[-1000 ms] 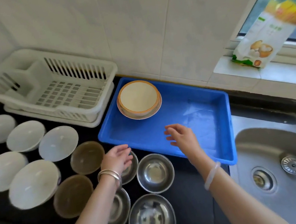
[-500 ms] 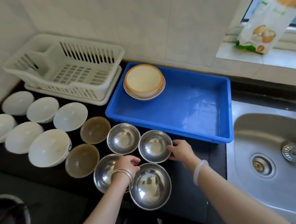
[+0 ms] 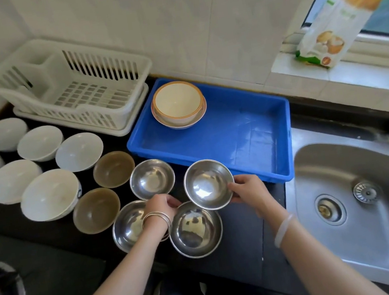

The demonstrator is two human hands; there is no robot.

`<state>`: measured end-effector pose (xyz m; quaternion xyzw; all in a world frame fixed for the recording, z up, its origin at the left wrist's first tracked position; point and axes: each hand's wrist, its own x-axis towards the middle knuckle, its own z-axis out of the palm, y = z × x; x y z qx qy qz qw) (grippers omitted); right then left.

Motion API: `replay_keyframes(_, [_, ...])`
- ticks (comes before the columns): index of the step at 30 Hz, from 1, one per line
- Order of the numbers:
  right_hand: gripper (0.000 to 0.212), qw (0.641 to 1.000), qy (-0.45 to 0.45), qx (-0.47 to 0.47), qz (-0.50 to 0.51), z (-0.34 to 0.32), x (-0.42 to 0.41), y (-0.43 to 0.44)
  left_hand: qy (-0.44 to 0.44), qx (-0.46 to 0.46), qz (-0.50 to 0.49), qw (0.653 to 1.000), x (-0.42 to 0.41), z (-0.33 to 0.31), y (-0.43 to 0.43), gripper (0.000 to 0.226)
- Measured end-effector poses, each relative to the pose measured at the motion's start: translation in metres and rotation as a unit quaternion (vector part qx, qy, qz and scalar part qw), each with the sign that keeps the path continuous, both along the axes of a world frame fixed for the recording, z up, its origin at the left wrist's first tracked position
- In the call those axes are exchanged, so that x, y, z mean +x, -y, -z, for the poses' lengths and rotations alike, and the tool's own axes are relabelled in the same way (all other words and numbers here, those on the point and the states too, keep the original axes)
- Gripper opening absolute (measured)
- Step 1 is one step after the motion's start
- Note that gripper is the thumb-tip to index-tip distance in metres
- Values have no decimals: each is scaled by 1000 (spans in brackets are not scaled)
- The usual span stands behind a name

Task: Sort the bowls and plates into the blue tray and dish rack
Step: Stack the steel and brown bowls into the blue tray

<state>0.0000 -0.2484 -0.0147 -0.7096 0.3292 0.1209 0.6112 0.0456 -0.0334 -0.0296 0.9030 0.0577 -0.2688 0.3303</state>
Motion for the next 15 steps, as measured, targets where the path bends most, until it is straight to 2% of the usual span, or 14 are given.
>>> replay_keyframes(8, [19, 990, -11, -137, -36, -7, -19, 13, 18, -70, -72, 995, 6, 8, 20, 6])
replay_keyframes(15, [11, 979, -38, -190, -58, 3, -24, 13, 8, -128, -123, 984, 3, 16, 19, 14])
